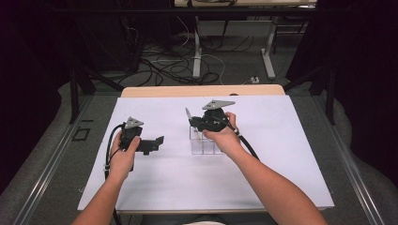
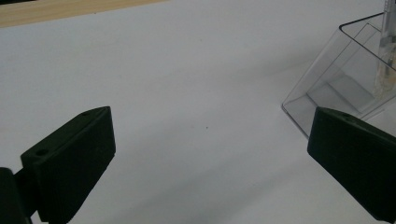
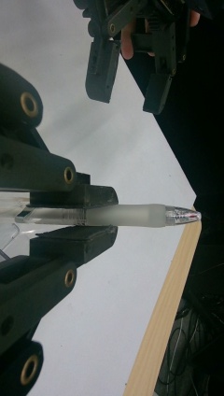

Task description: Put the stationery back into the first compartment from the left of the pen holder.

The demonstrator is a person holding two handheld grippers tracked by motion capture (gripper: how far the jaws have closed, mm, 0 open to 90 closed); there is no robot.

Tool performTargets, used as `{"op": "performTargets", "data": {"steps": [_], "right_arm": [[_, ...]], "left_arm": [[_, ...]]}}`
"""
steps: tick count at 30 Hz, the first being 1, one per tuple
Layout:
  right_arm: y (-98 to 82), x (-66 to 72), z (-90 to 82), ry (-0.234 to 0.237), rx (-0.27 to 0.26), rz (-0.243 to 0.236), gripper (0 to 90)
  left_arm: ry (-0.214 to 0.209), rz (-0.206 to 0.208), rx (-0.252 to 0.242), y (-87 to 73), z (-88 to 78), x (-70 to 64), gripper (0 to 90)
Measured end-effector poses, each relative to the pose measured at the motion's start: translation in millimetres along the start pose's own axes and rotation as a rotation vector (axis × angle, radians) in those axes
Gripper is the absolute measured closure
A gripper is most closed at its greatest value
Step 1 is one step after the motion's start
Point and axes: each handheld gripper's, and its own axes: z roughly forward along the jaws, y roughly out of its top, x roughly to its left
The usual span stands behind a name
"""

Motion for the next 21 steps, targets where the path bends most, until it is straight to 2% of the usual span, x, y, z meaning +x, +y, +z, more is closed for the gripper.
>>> {"op": "performTargets", "data": {"steps": [5, 11, 12, 14, 16, 18, 20, 21], "right_arm": [[-0.9, 0.7, 0.1, 0.011, 0.010, 0.006, 78.6], [0.5, 0.3, -6.2, 0.022, -0.002, 0.016, 62.3], [1.4, 0.3, -9.1, 0.021, 0.014, 0.012, 59.8], [1.5, 1.1, -12.4, 0.025, -0.002, 0.013, 55.5], [2.0, 1.0, -16.8, 0.036, 0.013, 0.012, 52.4], [1.3, 1.3, -21.7, 0.024, 0.003, 0.009, 50.4], [0.6, -0.3, -27.2, 0.012, 0.002, 0.001, 47.7], [0.6, -1.4, -31.0, 0.008, 0.015, -0.003, 47.5]], "left_arm": [[0.003, -0.003, -0.002, 1.0, -1.1, -0.1, 0.8], [0.004, -0.001, 0.004, 0.5, -2.0, 0.9, 0.8], [-0.007, 0.003, 0.021, 1.3, -3.3, 1.7, 0.8], [-0.006, 0.007, 0.014, 1.2, -3.0, 1.4, 0.8], [0.002, 0.002, 0.003, 0.5, -2.0, 0.8, 0.8], [-0.002, 0.004, 0.014, 0.9, -2.9, 1.9, 0.8], [0.006, -0.012, -0.004, 0.2, -1.9, 1.4, 0.8], [0.001, -0.009, 0.003, 0.3, -2.4, 2.1, 0.8]]}}
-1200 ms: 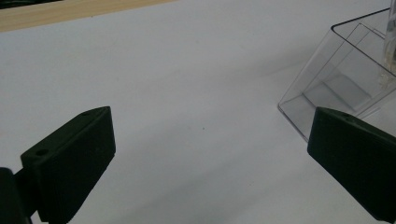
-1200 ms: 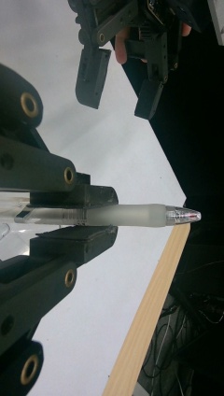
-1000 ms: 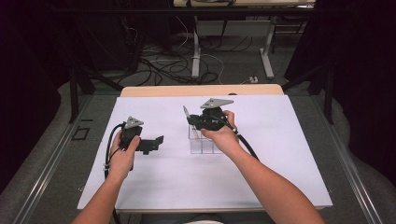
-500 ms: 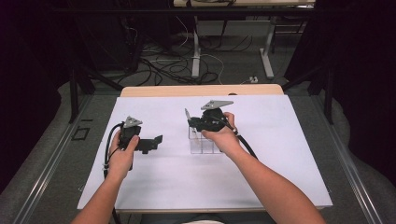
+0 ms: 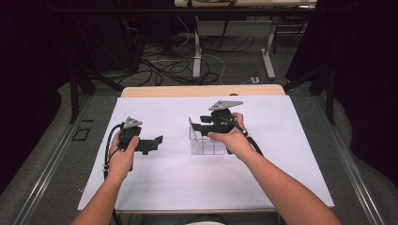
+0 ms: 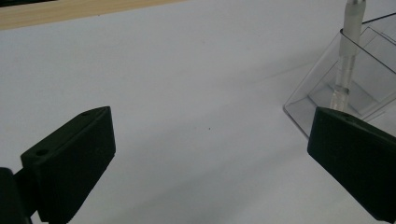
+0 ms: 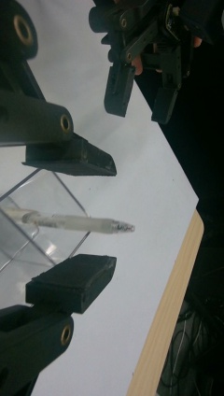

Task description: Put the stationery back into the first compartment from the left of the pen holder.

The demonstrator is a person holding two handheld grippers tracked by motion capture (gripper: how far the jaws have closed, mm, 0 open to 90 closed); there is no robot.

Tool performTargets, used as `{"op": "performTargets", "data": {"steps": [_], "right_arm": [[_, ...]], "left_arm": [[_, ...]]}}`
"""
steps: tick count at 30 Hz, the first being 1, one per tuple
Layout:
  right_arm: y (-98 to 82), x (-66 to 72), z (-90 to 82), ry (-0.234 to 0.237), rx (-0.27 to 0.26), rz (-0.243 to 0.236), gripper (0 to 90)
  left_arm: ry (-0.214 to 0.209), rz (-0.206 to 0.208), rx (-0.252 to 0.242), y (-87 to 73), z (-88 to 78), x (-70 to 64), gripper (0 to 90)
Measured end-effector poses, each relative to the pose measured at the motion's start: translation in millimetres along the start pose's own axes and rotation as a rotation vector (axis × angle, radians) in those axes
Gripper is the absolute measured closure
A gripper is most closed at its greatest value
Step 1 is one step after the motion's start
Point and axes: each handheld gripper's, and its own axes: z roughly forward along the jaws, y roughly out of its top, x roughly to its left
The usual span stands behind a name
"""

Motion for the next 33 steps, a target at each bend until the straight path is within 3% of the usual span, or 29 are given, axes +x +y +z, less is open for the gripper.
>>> {"op": "performTargets", "data": {"steps": [11, 15, 17, 19, 22, 33], "right_arm": [[-8.7, -17.8, -34.5, -0.072, -0.053, 0.018, 31.7], [-15.2, -27.0, -47.7, -0.138, -0.074, 0.032, 24.5], [-18.3, -31.7, -53.7, -0.169, -0.068, 0.035, 23.1], [-21.6, -36.0, -58.2, -0.190, -0.054, 0.049, 22.7], [-27.4, -41.0, -63.2, -0.237, -0.045, 0.043, 19.6], [-53.7, -60.6, -74.8, -0.392, -0.028, 0.112, 2.1]], "left_arm": [[0.004, -0.018, 0.000, -0.6, -1.6, 4.5, 0.8], [0.005, -0.023, 0.003, -0.8, -2.3, 6.7, 0.8], [0.015, -0.032, -0.016, -1.4, -0.9, 6.4, 0.8], [0.007, -0.027, 0.003, -1.0, -2.4, 7.7, 0.8], [0.007, -0.033, -0.002, -1.4, -2.2, 7.8, 0.8], [0.016, -0.054, -0.011, -2.2, -2.8, 12.1, 0.8]]}}
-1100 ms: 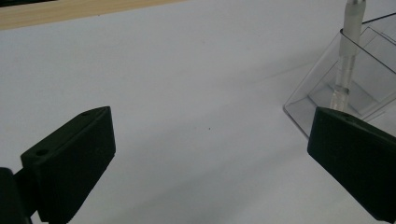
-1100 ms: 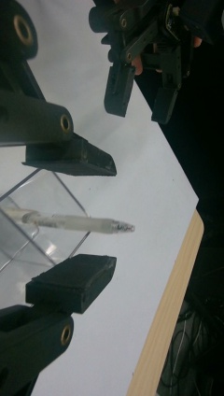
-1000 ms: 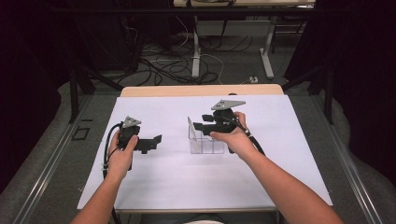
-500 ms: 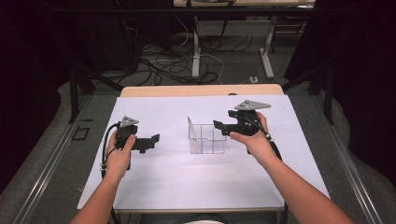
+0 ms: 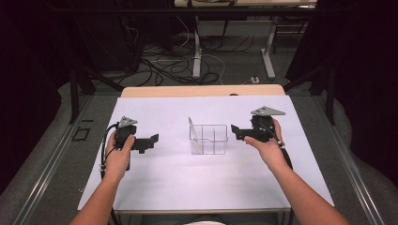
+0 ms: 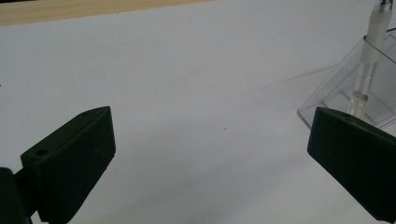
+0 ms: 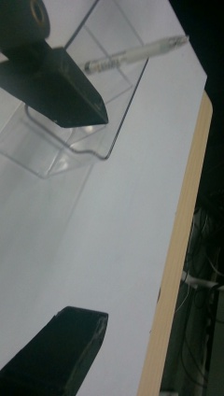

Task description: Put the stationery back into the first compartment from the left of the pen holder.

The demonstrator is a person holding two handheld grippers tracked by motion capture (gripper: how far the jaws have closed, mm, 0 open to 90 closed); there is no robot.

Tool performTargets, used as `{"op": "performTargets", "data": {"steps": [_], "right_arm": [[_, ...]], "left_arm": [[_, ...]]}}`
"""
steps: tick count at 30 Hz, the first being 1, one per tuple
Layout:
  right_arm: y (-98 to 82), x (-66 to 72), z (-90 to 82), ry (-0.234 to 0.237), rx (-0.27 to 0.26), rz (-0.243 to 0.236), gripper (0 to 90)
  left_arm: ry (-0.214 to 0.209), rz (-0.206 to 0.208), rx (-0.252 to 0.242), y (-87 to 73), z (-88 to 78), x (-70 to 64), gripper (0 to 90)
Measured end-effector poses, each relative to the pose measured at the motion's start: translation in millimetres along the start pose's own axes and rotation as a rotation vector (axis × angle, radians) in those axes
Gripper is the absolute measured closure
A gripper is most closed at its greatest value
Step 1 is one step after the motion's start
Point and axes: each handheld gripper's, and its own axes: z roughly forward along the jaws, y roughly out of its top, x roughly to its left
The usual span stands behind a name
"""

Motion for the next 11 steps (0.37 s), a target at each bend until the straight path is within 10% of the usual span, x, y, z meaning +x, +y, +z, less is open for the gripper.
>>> {"op": "performTargets", "data": {"steps": [11], "right_arm": [[-32.3, -22.5, -6.0, -0.109, 0.027, 0.044, 0.0]], "left_arm": [[0.012, -0.016, -0.003, -0.5, -0.4, 3.7, 0.7]]}}
